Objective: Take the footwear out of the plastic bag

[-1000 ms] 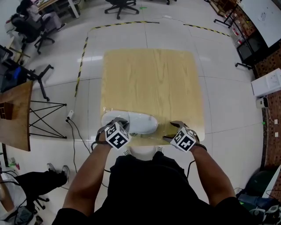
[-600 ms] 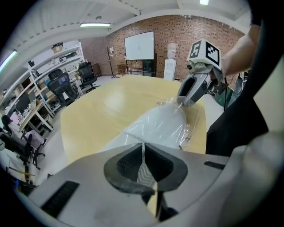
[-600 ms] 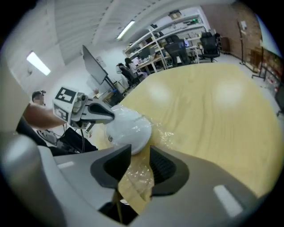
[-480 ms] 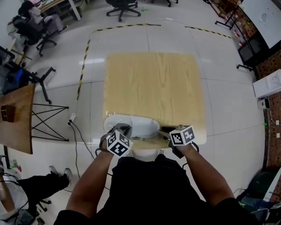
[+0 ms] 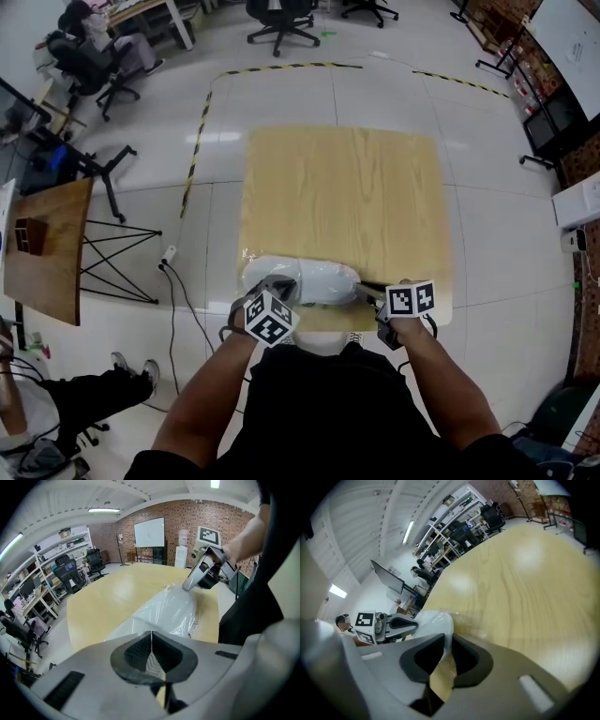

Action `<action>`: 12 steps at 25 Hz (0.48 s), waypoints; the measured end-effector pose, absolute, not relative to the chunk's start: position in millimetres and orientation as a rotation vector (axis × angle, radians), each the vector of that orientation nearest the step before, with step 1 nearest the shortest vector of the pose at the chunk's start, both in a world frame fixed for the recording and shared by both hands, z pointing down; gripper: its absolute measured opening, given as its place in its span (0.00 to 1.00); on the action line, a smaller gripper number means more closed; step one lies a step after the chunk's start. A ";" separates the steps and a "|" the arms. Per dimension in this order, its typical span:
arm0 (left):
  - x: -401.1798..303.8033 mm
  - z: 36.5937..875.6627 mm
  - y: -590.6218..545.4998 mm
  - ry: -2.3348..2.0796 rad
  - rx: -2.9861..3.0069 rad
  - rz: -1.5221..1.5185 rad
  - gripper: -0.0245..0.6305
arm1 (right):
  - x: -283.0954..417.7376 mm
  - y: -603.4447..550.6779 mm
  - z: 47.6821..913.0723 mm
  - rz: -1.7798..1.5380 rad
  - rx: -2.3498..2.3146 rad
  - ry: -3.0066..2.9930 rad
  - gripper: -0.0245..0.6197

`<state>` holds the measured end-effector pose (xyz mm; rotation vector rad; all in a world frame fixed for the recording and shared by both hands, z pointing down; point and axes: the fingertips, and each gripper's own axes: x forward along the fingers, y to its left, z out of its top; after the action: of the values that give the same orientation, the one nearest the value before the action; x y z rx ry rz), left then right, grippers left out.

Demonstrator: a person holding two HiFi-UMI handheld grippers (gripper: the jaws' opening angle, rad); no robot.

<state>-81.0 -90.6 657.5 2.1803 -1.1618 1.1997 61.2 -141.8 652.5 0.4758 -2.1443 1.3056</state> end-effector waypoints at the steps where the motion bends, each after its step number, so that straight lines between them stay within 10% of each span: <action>1: -81.8 656.8 -91.3 -1.169 2.178 1.201 0.06 | 68.7 -145.6 650.1 1.321 0.496 -2.151 0.12; 12: -90.3 669.6 -93.3 -1.122 2.193 1.362 0.05 | 177.0 -158.9 655.4 1.490 0.768 -2.096 0.11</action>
<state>-90.3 -93.3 669.6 2.1926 -1.1216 1.3623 177.0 -158.9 655.4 0.7678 -2.0957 1.4896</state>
